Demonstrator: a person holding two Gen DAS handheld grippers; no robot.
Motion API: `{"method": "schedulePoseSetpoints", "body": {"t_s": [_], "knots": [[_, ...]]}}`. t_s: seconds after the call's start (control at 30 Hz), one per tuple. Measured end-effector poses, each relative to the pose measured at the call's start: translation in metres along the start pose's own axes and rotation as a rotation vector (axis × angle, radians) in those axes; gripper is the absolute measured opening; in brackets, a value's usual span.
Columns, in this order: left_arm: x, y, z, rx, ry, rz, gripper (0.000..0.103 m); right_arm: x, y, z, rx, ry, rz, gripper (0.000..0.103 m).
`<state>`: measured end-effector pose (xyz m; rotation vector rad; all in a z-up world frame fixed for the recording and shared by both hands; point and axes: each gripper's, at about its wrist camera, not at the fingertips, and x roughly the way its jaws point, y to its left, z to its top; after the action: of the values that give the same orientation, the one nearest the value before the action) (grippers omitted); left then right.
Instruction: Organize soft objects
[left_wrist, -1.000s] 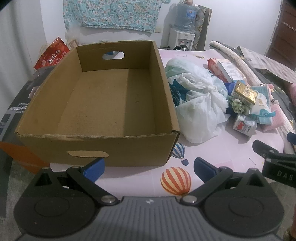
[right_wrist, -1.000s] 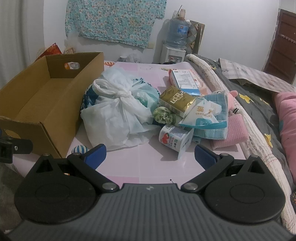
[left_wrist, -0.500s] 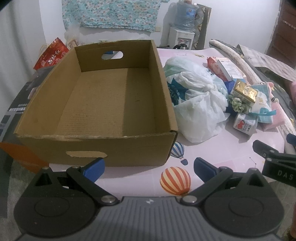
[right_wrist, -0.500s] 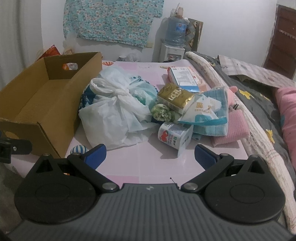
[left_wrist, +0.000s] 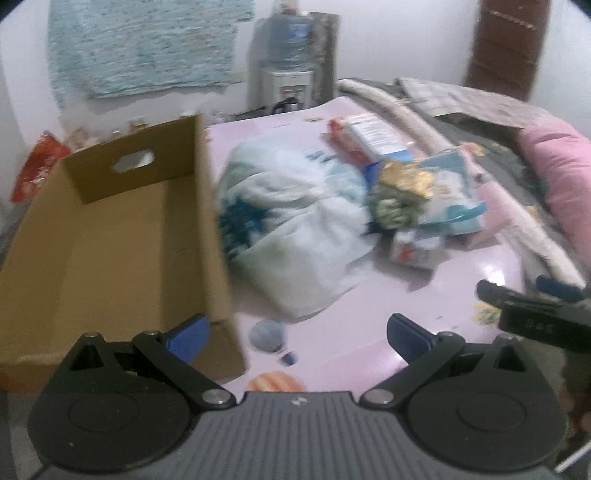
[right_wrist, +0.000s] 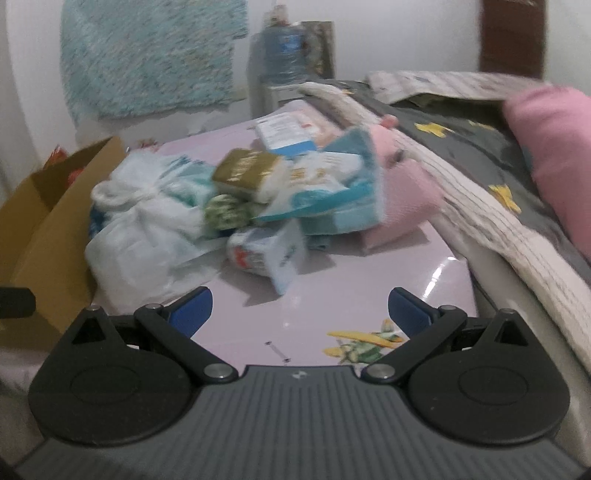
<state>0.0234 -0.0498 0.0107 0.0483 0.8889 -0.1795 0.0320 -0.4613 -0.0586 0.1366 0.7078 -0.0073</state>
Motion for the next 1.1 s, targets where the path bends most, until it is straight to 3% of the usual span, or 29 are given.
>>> {"method": "schedulePoseSetpoints", "body": {"t_s": [0.37, 0.67, 0.87, 1.1], "knots": [[0.024, -0.047, 0.038, 0.058, -0.071, -0.095, 0.103, 0.015, -0.060, -0.002, 0.130, -0.078, 0.030, 0.102], [0.053, -0.083, 0.045, 0.136, -0.081, -0.151, 0.090, 0.030, -0.094, -0.001, 0.231, -0.104, 0.127, 0.102], [0.079, -0.103, 0.049, 0.198, -0.046, -0.186, 0.068, 0.045, -0.107, 0.000, 0.305, -0.078, 0.221, 0.100], [0.114, -0.113, 0.053, 0.185, 0.033, -0.231, 0.044, 0.068, -0.114, 0.004, 0.381, -0.040, 0.336, 0.078]]}}
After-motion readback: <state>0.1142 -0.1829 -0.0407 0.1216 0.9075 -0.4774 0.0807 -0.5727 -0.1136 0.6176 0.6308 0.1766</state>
